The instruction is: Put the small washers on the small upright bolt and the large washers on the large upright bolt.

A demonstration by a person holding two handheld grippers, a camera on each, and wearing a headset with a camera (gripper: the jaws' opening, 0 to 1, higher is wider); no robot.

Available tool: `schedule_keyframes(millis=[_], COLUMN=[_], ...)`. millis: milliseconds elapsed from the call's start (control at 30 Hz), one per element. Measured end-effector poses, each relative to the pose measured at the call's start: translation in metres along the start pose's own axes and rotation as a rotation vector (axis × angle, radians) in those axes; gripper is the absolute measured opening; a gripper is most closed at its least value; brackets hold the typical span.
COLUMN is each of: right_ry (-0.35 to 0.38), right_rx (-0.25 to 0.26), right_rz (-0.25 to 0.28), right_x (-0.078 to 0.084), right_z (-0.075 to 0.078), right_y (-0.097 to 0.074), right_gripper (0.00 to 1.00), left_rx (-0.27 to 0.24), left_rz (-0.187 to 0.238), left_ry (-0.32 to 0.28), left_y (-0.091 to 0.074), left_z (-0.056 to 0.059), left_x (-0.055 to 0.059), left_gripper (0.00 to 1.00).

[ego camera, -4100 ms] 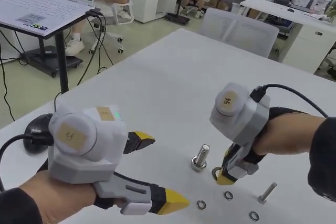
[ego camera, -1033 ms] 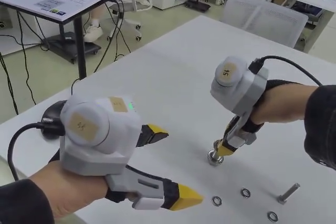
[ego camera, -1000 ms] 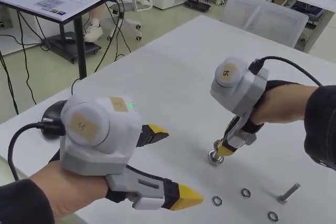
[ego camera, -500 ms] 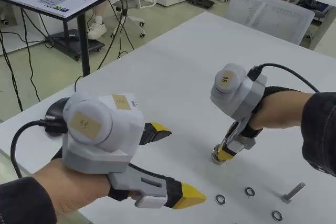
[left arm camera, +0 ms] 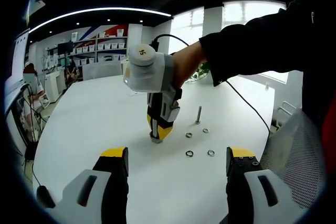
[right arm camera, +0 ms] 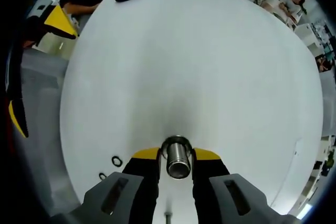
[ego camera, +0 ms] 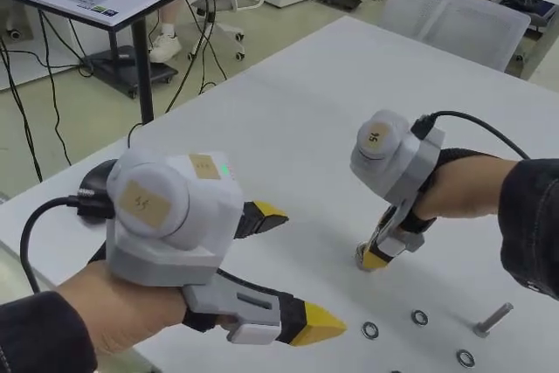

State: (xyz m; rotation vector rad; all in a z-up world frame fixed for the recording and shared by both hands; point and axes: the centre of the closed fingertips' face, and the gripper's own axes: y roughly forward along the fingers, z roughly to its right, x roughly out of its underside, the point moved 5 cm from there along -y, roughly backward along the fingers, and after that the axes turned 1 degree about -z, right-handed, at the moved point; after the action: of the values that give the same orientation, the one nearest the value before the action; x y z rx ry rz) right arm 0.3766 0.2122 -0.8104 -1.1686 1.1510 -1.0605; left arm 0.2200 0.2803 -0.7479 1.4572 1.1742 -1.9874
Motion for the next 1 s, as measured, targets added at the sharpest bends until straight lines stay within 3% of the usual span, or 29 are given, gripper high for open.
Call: schedule_keyframes(millis=[600,1000], right_ry=[-0.014,-0.005], right_rx=[0.008,0.038], right_rz=[0.005,0.036], right_x=[0.001,0.011], right_z=[-0.001,0.005], right_y=[0.000,-0.013], right_gripper=[0.29,0.32], left_rx=[0.004,0.011], left_rz=[-0.002,-0.009], left_ry=[0.003,0.012], left_y=[-0.002,0.002], left_z=[0.000,0.002], left_x=[0.002,0.002], left_gripper=[0.76,0.76])
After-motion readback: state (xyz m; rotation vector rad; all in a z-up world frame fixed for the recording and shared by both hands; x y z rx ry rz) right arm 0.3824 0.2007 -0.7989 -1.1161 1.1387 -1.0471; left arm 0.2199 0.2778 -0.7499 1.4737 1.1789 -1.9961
